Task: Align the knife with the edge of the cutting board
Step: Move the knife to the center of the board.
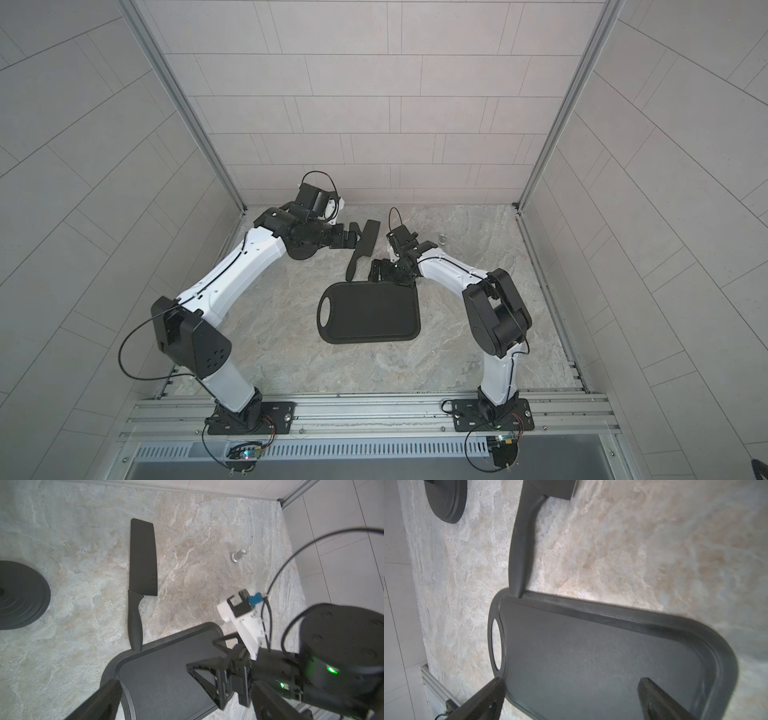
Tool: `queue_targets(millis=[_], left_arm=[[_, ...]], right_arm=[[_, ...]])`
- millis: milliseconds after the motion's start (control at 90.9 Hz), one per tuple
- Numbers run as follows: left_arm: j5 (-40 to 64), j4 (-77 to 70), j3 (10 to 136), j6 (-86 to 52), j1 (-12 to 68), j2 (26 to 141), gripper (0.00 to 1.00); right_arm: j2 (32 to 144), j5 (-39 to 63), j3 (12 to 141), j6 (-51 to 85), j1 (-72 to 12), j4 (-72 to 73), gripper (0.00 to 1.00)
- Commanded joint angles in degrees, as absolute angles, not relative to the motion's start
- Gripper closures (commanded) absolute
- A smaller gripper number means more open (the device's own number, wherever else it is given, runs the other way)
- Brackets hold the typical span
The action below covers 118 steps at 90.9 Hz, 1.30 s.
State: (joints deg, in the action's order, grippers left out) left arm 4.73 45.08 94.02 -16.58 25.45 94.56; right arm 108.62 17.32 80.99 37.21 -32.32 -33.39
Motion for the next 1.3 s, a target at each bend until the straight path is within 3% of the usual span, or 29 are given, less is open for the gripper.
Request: queue_targets(millis=[0,374,726,947,1288], left_arm=[[4.2,37.3,86.5,-16.9,24.7,88.6,0.0],[-13.8,31.6,70.6,-20.2,24.1,73.9,0.0],[-12.4,33.1,71.4,-24.0,21.8,76.7,0.0],[-11.5,33.3,71.6,-24.0,21.7,77.0,0.0],[-10.3,34.6,72.7,-23.8,21.6,78.9,0.0]], right_arm=[[112.0,13.9,86.7,39.6,-34.3,-32.5,0.0],[127.9,2.2,110.9,39.6,-40.5,-44.5,0.0],[143.4,-6.6,134.3,38.5,-42.3,-60.1,0.02],[148.4,-8.6,141.2,37.6,-42.2,-63.2,0.13],[149.2,-9.3,141.5,36.9,-41.1,-64.0,0.29]])
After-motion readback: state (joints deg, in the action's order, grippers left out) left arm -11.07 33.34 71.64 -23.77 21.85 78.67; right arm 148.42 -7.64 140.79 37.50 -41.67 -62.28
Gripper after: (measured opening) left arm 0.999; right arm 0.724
